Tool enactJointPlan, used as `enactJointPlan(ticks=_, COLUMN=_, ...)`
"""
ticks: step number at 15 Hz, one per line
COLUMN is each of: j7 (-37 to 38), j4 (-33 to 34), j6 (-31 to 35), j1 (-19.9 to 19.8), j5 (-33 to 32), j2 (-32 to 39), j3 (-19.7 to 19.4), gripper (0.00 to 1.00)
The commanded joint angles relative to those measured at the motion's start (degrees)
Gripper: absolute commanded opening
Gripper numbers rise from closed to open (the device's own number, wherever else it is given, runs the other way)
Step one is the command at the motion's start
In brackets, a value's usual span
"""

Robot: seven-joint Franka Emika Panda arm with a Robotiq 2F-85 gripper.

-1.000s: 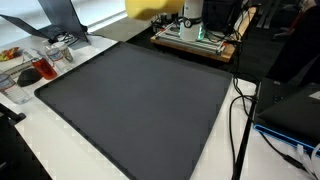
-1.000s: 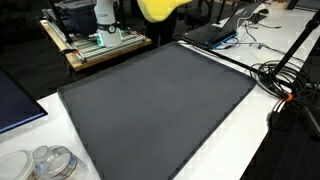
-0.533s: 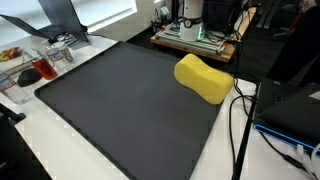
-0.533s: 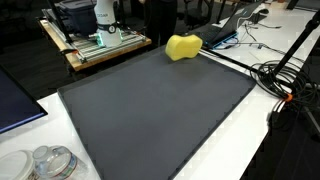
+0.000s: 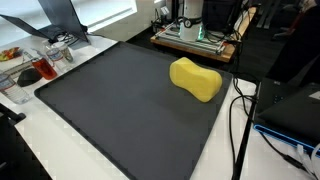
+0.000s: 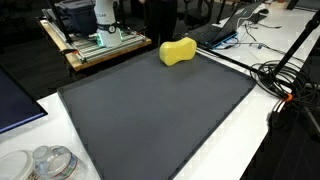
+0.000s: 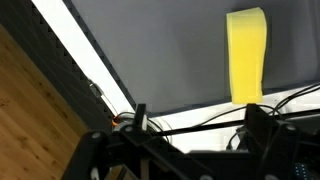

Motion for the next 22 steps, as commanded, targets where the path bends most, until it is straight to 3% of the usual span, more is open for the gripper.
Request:
enactJointPlan(ticks=1, j7=10.00, j4=1.43, j6=1.28, j1=-8.77, j5=-0.76, j2=-3.14, j3=10.42, gripper=1.00)
enactJointPlan(ticks=4, j7=18.90, j4=2.10, j6=1.30, j1=-16.07, j5=-0.85, j2=-4.50, j3=20.04, gripper=1.00)
enactJointPlan(ticks=7, j7=23.63, j4=3.37, j6=1.31, j1=-23.19, j5=4.06, j2=-4.79, j3=27.49, gripper=1.00)
enactJointPlan(ticks=8, j7=21.40, j4=1.63, j6=-0.43, j1=-19.42, j5=1.11, j2=-3.19, j3=24.16, gripper=1.00)
enactJointPlan(ticks=10, j7=23.31, j4=2.56, j6=-0.75, j1=-22.63, j5=1.97, j2=-3.85, j3=27.90, gripper=1.00)
enactJointPlan(ticks=14, j7=23.45, j4=1.99, j6=-1.56, j1=-24.20, j5=2.61, j2=-4.85, j3=28.82, gripper=1.00)
enactJointPlan(ticks=16, j7=22.53, j4=2.07, j6=-2.89, j1=-26.43, j5=4.89, j2=-5.45, j3=32.21, gripper=1.00)
enactJointPlan(ticks=19, j7=21.22, j4=3.59, j6=-1.72, j1=-33.78, j5=6.57, j2=-4.11, j3=41.61, gripper=1.00)
enactJointPlan(ticks=22, j7=20.10, j4=6.13, j6=-0.62, j1=-44.46, j5=8.70, j2=-1.80, j3=53.75, gripper=1.00)
